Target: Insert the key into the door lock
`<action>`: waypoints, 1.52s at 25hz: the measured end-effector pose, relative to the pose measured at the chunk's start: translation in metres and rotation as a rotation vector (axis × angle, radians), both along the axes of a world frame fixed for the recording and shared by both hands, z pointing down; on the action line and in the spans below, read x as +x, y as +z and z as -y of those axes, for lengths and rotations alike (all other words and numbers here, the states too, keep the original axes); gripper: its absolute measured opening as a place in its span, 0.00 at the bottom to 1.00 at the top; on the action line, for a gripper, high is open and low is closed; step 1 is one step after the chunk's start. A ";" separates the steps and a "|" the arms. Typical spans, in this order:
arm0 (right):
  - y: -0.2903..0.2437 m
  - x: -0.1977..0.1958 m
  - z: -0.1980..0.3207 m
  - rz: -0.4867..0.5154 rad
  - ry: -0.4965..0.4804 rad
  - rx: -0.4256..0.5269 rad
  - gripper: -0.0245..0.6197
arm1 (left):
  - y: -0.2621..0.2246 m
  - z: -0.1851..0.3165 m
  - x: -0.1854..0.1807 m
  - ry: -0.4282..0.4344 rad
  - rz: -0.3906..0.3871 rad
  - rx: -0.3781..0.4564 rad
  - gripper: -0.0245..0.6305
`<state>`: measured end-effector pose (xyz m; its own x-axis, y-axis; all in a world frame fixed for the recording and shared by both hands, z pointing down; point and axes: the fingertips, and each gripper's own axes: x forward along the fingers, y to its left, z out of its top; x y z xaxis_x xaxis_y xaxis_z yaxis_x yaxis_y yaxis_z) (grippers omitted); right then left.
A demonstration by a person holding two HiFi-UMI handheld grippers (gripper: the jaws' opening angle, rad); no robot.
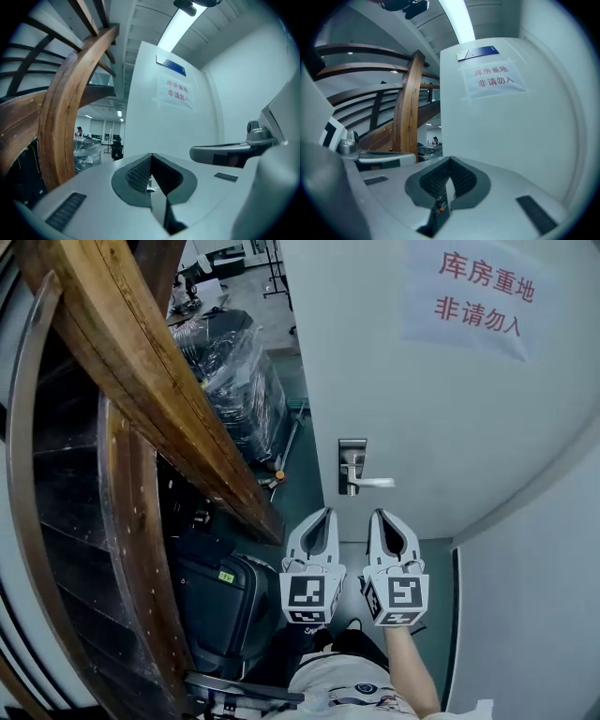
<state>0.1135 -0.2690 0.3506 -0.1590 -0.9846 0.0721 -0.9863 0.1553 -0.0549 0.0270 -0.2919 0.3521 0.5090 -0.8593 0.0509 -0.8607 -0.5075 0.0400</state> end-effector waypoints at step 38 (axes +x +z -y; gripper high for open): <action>-0.016 0.013 0.001 -0.032 0.002 0.039 0.05 | -0.017 0.005 0.017 0.016 0.010 0.042 0.04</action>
<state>0.1263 -0.2698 0.3342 -0.1549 -0.9872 0.0385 -0.9879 0.1543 -0.0171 0.0435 -0.2970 0.3353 0.5225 -0.8524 0.0200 -0.8526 -0.5225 0.0092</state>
